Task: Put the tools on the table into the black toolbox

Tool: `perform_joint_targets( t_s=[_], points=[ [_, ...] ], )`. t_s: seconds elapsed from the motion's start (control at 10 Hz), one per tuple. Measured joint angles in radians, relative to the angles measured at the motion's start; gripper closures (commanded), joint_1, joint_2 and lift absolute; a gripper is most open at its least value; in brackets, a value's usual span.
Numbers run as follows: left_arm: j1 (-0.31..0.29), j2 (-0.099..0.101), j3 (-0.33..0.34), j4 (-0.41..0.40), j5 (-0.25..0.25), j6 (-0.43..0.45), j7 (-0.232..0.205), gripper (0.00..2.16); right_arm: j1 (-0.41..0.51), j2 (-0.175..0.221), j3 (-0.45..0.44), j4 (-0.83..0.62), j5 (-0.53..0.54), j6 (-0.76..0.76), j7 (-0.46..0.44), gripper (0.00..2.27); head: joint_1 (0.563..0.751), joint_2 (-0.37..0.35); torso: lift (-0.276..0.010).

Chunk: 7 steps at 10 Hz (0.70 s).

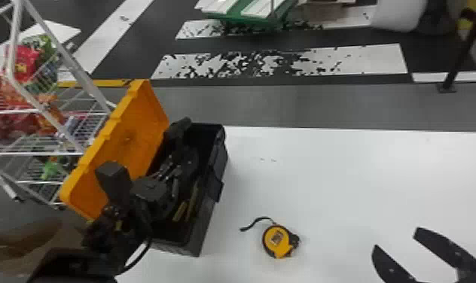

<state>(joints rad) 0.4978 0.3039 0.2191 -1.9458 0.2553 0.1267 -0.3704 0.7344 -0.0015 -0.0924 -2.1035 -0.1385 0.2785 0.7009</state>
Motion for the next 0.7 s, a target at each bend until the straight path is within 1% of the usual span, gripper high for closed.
perform_joint_targets(
  t_s=[0.1,0.2,0.3,0.4,0.5,0.7],
  points=[
    [-0.022,0.001,0.006,0.048,-0.013,0.001,-0.006,2.13,0.007,0.0,-0.009,0.002,-0.005,0.0,0.003,0.11,0.695,0.286,-0.039],
    [-0.039,0.002,0.009,0.085,-0.024,0.001,-0.001,2.09,0.015,0.0,-0.016,0.002,-0.007,0.0,0.007,0.11,0.695,0.298,-0.039],
    [-0.052,0.001,0.01,0.108,-0.03,0.001,0.013,1.09,0.02,0.0,-0.021,0.002,-0.009,-0.001,0.008,0.11,0.695,0.302,-0.039],
    [-0.056,-0.003,0.011,0.12,-0.023,0.0,0.051,0.0,0.022,0.0,-0.022,0.006,-0.012,-0.006,0.009,0.11,0.695,0.315,-0.039],
    [-0.055,-0.007,0.009,0.123,-0.007,-0.007,0.079,0.0,0.023,0.0,-0.021,0.013,-0.019,-0.012,0.01,0.11,0.695,0.326,-0.039],
    [-0.05,-0.008,0.007,0.119,0.014,-0.012,0.078,0.03,0.023,0.0,-0.022,0.02,-0.027,-0.023,0.014,0.11,0.695,0.324,-0.039]
  ],
)
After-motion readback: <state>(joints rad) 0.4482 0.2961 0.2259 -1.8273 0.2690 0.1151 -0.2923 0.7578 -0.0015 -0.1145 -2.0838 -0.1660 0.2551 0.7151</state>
